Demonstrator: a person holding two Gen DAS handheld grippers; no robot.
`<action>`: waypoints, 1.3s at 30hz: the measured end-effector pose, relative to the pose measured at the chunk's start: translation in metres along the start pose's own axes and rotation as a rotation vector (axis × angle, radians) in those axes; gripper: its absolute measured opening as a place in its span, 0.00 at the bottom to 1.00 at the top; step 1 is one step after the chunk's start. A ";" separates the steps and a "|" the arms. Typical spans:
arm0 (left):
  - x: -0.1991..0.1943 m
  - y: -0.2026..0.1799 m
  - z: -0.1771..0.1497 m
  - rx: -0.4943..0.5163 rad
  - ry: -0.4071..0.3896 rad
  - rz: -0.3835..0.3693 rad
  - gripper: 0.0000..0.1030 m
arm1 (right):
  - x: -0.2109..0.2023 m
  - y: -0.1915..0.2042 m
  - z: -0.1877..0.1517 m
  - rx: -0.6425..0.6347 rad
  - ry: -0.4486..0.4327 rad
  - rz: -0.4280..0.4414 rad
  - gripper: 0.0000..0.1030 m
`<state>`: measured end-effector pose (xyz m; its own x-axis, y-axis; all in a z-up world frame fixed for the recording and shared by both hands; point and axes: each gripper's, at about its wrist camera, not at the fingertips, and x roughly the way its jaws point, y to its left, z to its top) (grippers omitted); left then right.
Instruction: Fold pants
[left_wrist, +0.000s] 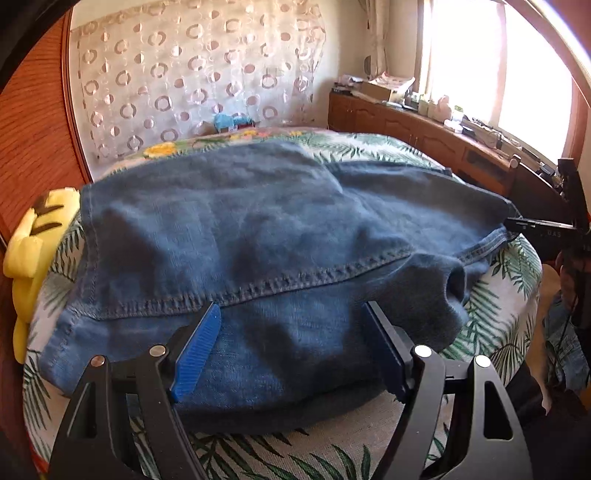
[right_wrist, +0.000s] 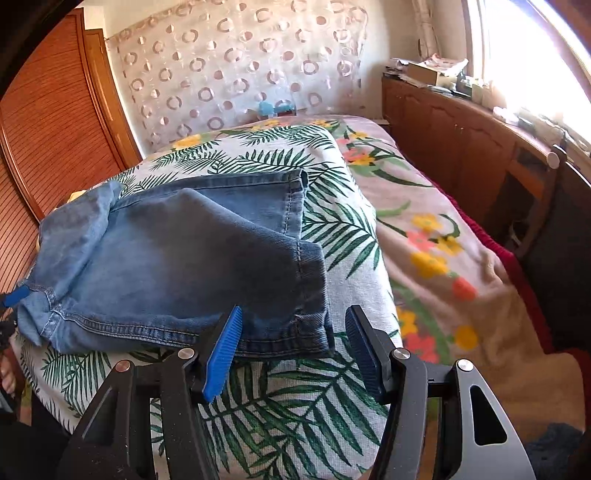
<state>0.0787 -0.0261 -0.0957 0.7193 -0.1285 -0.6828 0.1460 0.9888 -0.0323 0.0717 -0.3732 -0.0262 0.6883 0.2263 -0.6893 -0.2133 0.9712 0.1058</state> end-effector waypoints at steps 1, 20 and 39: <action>0.002 0.000 -0.003 0.001 0.007 0.001 0.76 | 0.000 0.001 0.001 0.000 0.004 0.002 0.58; -0.041 0.008 0.011 -0.007 -0.096 0.015 0.76 | -0.024 0.029 0.051 -0.123 -0.143 0.120 0.15; -0.088 0.060 0.007 -0.096 -0.188 0.081 0.76 | -0.040 0.234 0.122 -0.475 -0.193 0.531 0.15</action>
<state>0.0285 0.0438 -0.0327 0.8413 -0.0512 -0.5381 0.0237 0.9980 -0.0580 0.0783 -0.1458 0.1135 0.5093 0.7088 -0.4881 -0.7988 0.6004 0.0384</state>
